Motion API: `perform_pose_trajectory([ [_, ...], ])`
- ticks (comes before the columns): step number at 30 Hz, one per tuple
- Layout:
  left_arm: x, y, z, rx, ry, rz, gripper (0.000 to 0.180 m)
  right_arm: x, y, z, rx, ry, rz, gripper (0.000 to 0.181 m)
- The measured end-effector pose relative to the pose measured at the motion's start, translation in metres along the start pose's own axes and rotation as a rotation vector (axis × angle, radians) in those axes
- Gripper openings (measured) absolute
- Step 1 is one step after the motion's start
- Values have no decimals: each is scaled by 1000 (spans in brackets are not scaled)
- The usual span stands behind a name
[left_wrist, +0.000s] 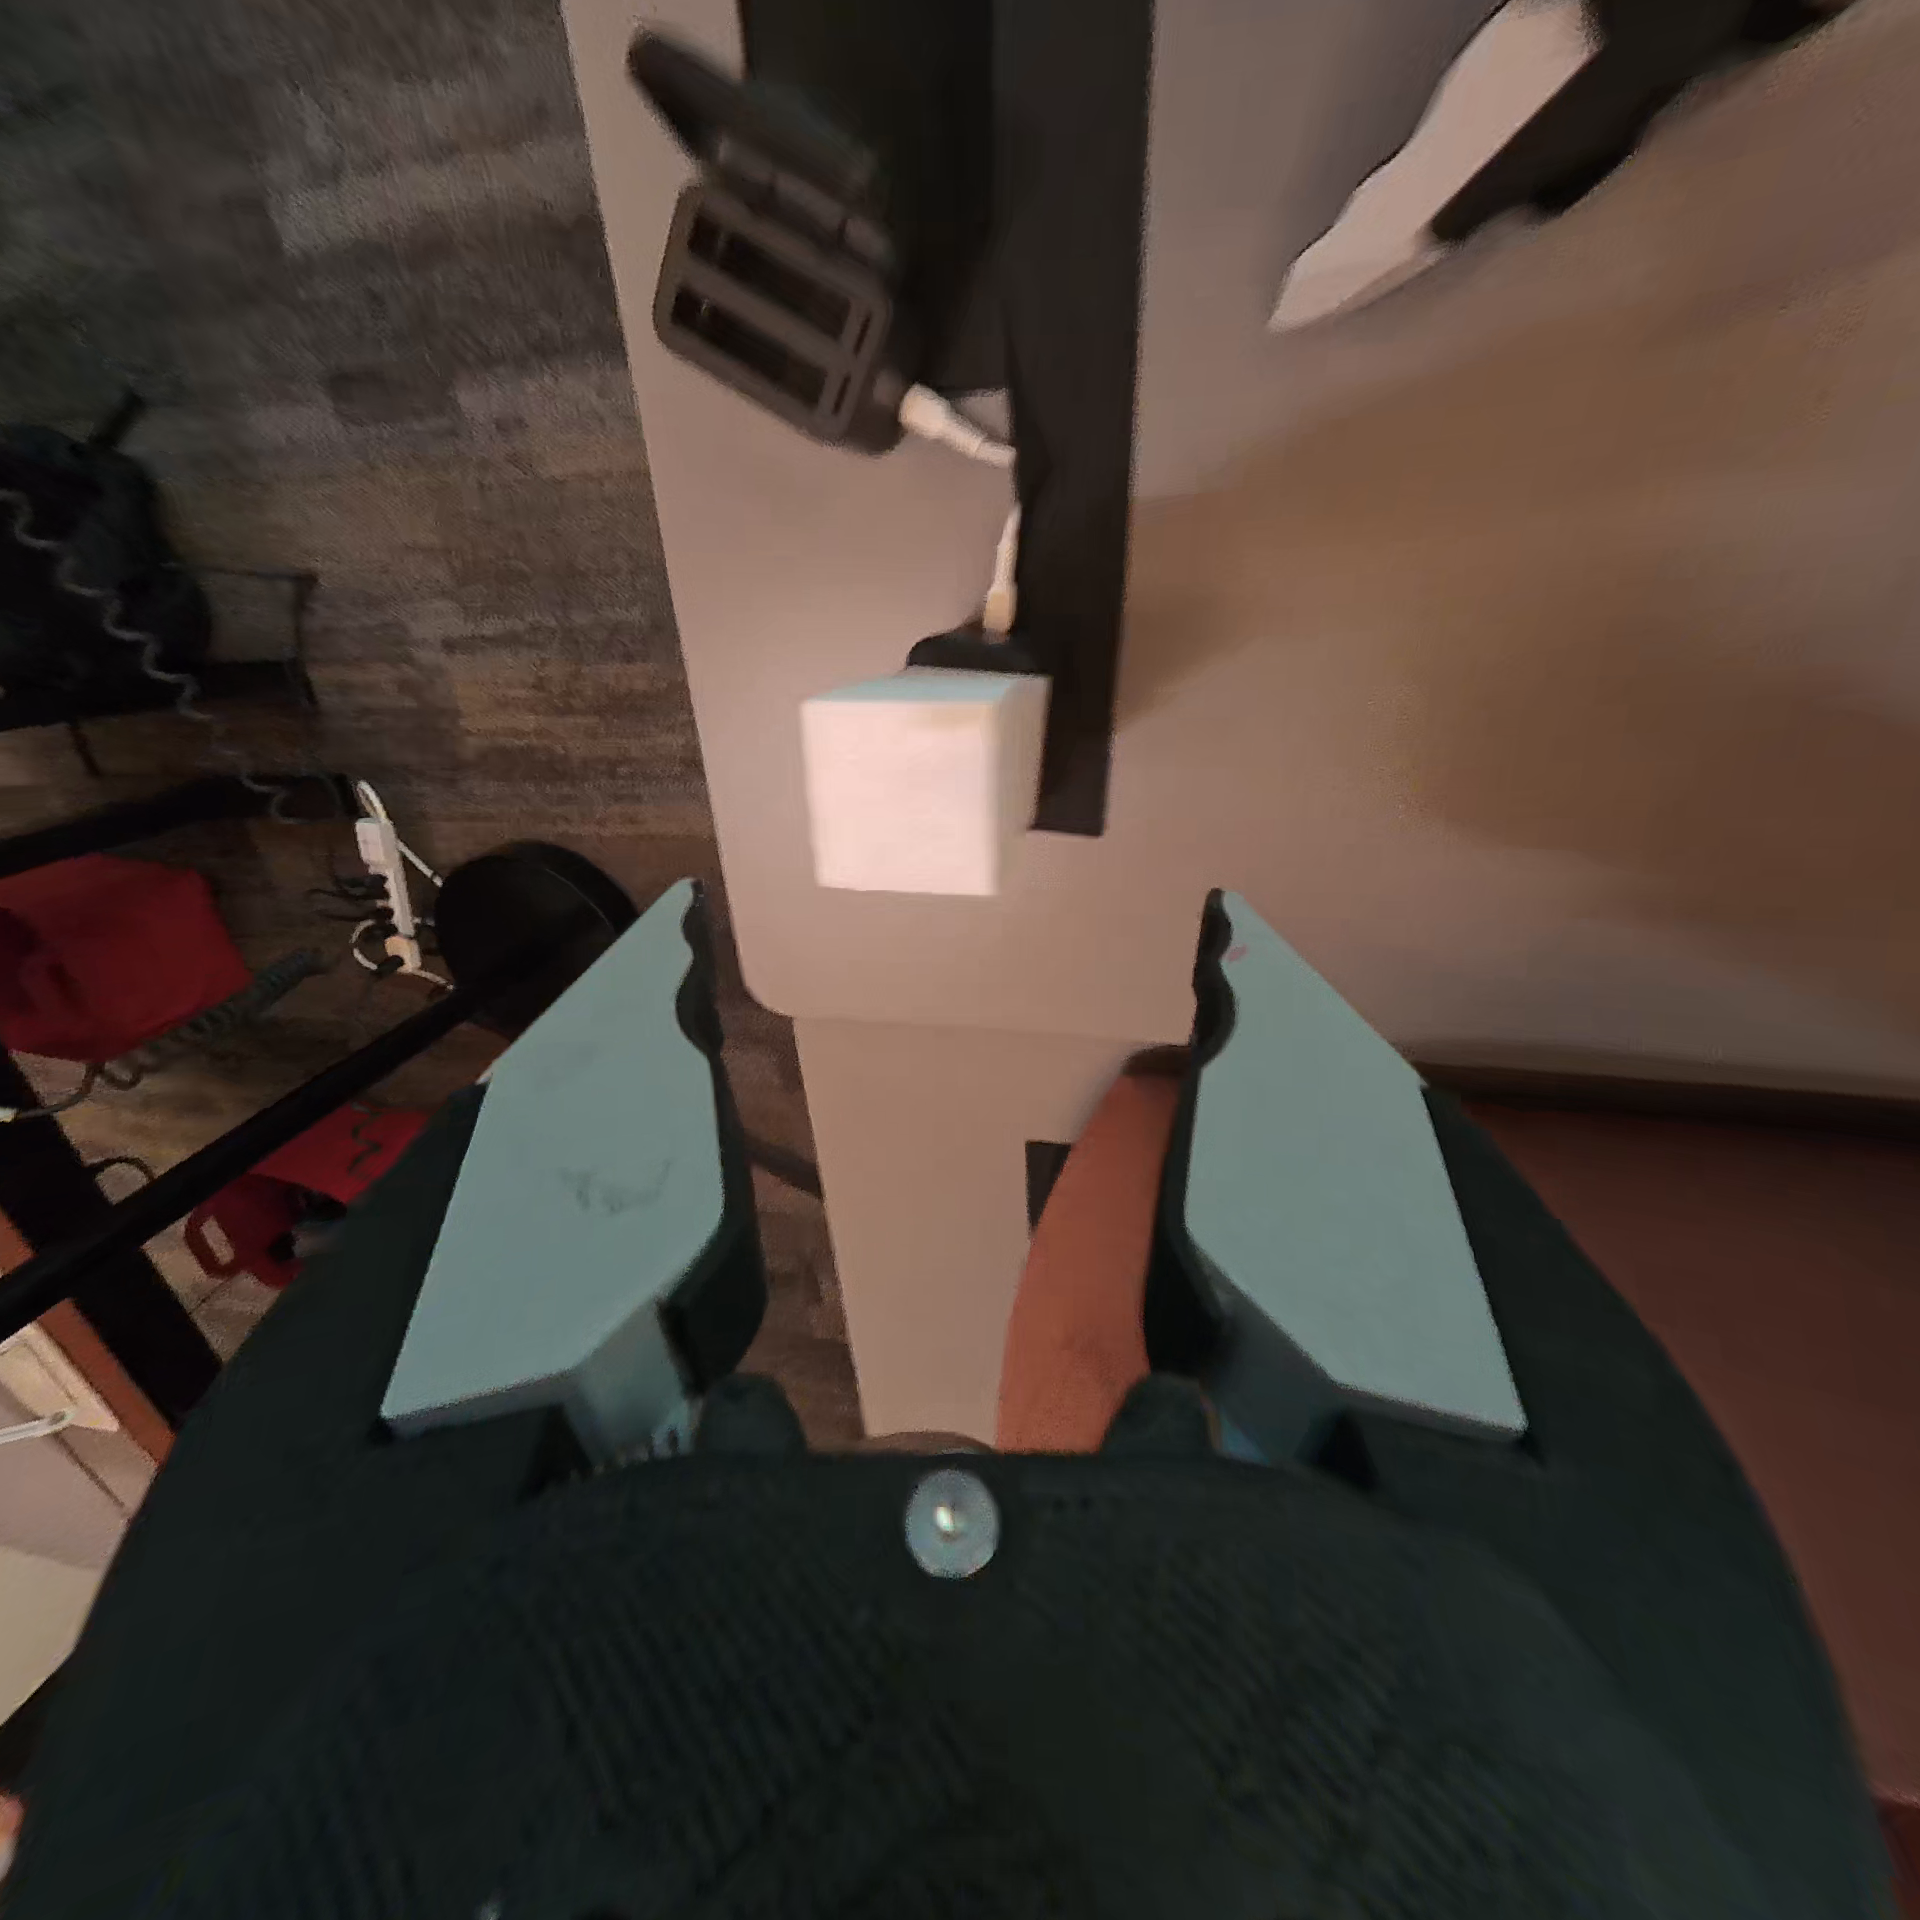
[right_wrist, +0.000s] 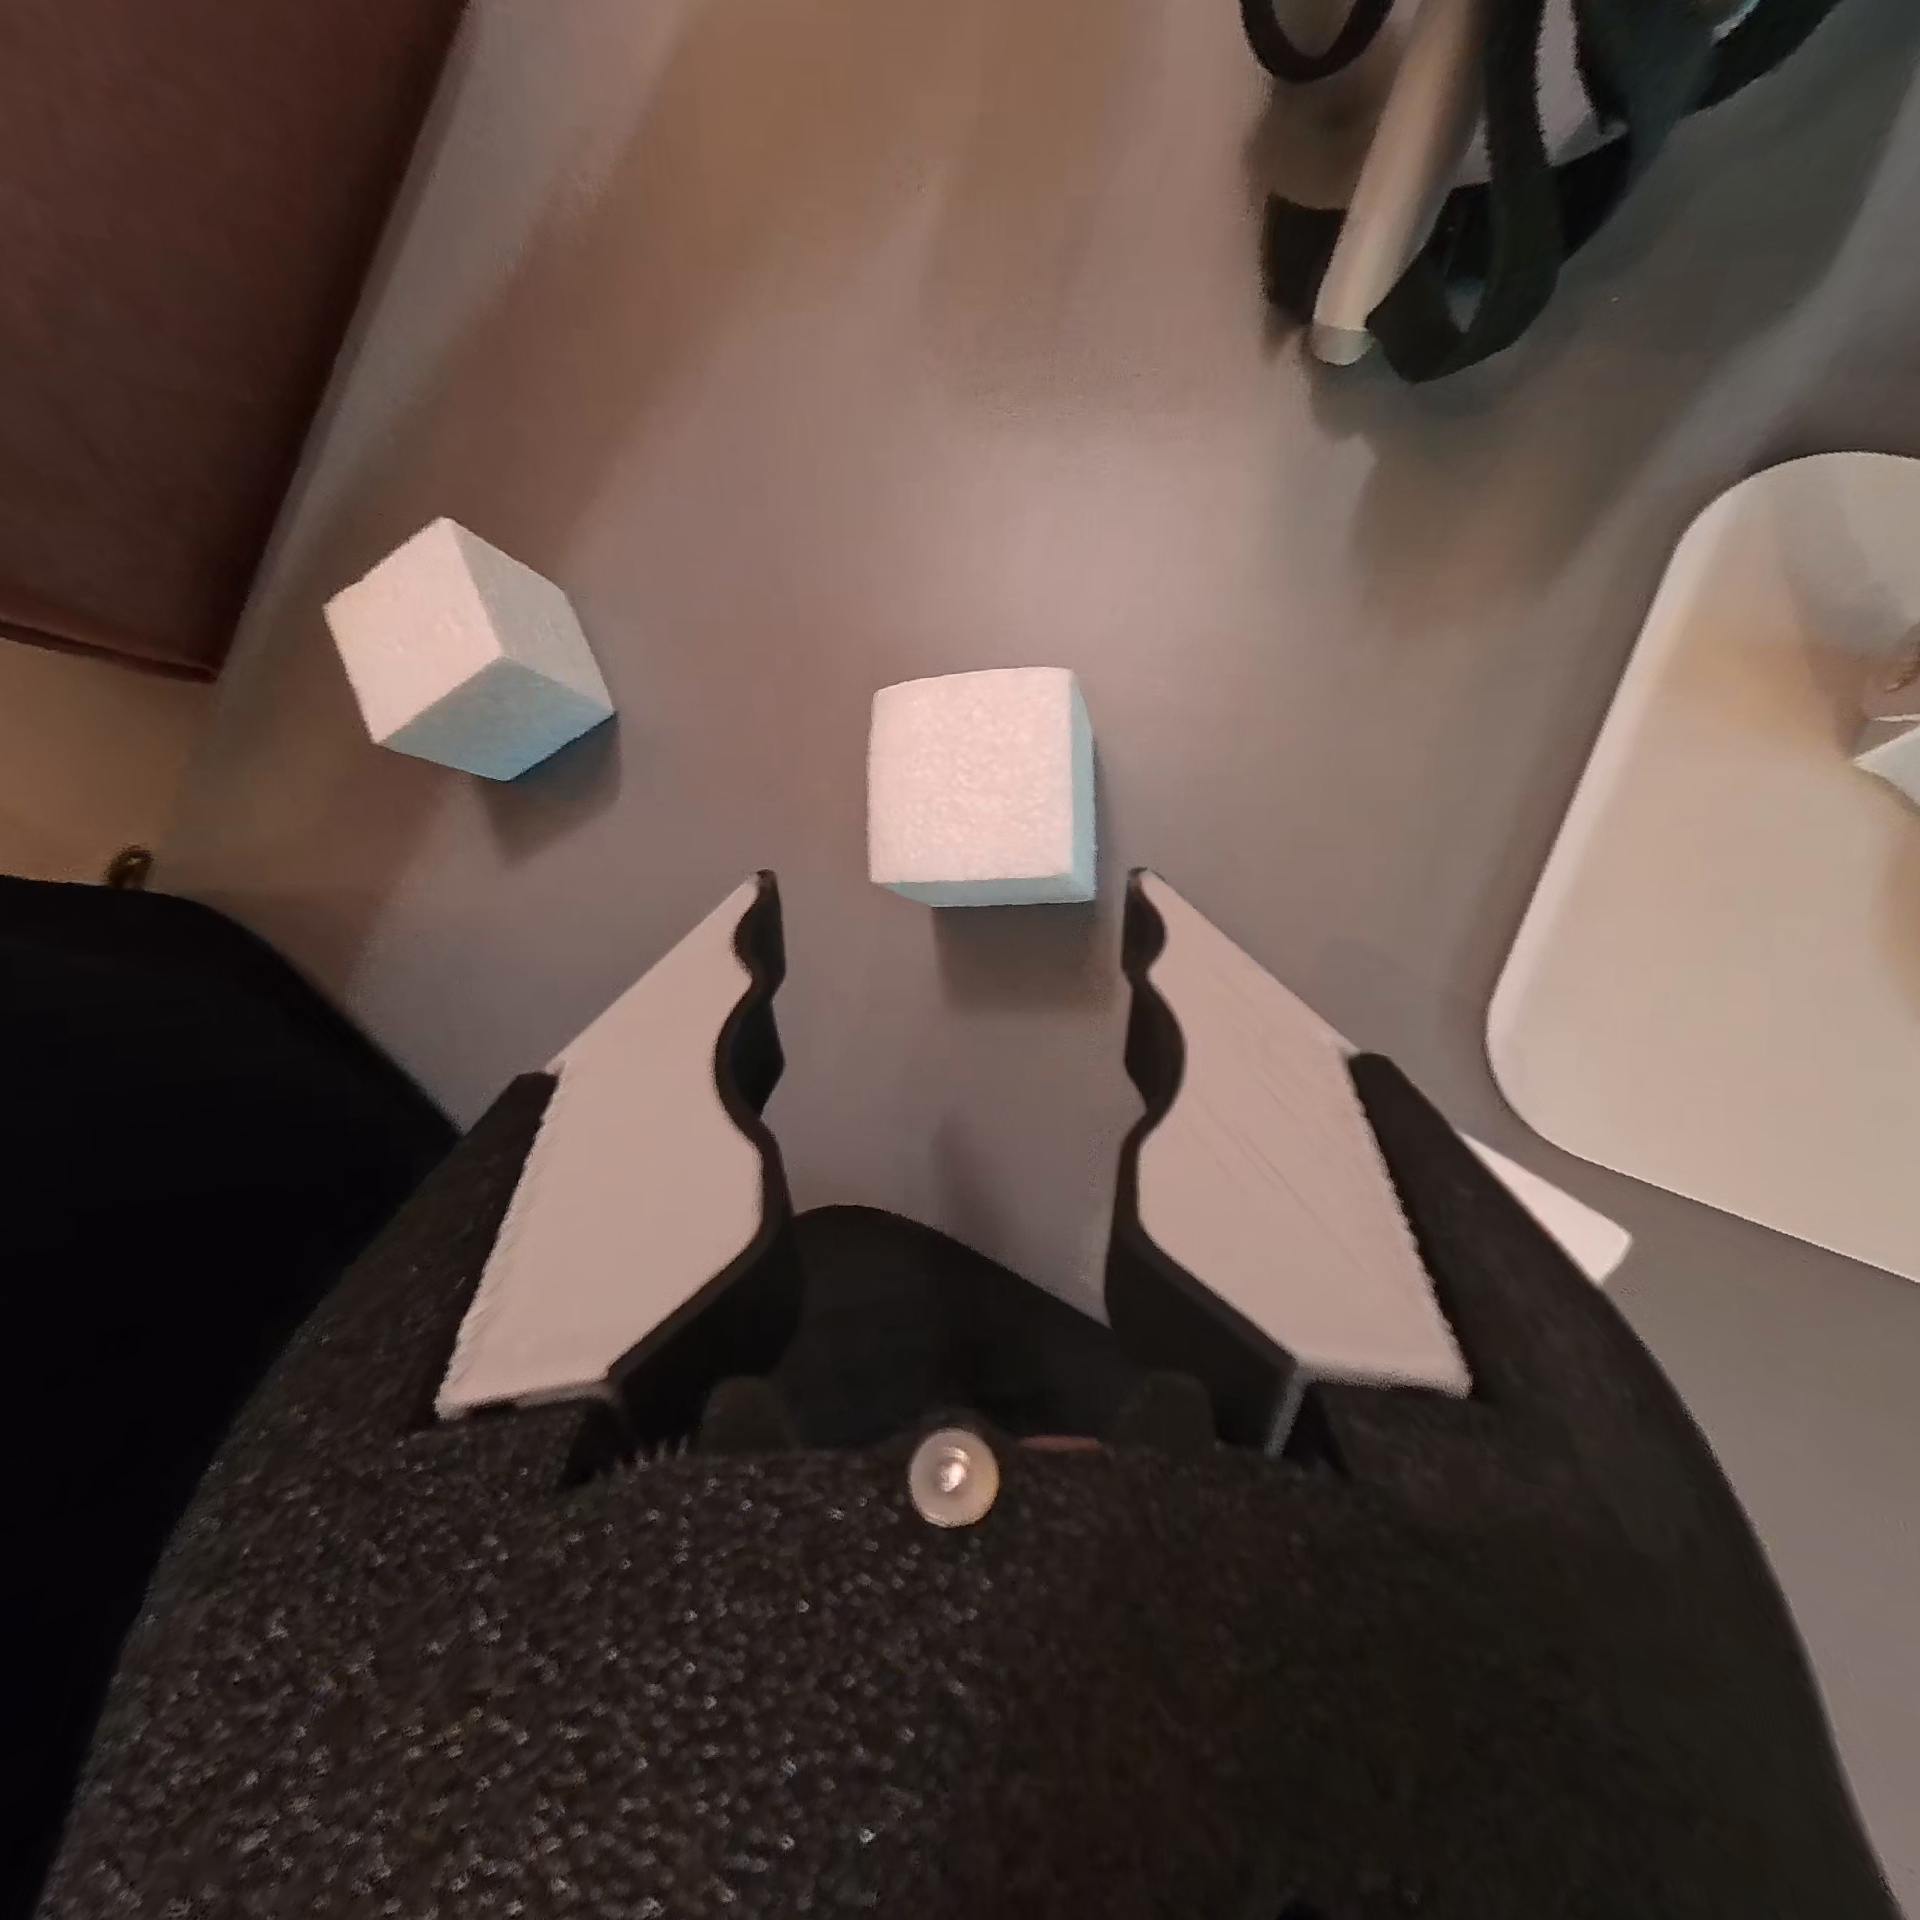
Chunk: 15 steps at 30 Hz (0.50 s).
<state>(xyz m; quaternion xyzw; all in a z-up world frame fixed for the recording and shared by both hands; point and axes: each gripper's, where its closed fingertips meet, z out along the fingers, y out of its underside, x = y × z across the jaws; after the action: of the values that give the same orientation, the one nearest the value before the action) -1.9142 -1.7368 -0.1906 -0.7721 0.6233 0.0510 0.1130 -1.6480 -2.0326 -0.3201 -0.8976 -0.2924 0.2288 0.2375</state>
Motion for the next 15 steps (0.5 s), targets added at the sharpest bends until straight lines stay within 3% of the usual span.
perform_pose_trajectory([
  [4, 103, -30, -52, 94, 111, 4, 98, 2, -2, 8, -37, 35, -61, 77],
  [7, 208, -48, -59, 155, 183, -50, 80, 0, -2, 23, -77, 36, -83, 88],
  [10, 292, -30, -13, 55, 206, -303, 81, -1, 6, 45, -129, 35, -83, 88],
  [13, 362, -10, 34, 25, 330, -622, 100, 4, 17, 57, -158, 77, -106, 82],
  [15, 387, -4, 53, 52, 331, -752, 113, 2, 21, 59, -156, 83, -147, 68],
])
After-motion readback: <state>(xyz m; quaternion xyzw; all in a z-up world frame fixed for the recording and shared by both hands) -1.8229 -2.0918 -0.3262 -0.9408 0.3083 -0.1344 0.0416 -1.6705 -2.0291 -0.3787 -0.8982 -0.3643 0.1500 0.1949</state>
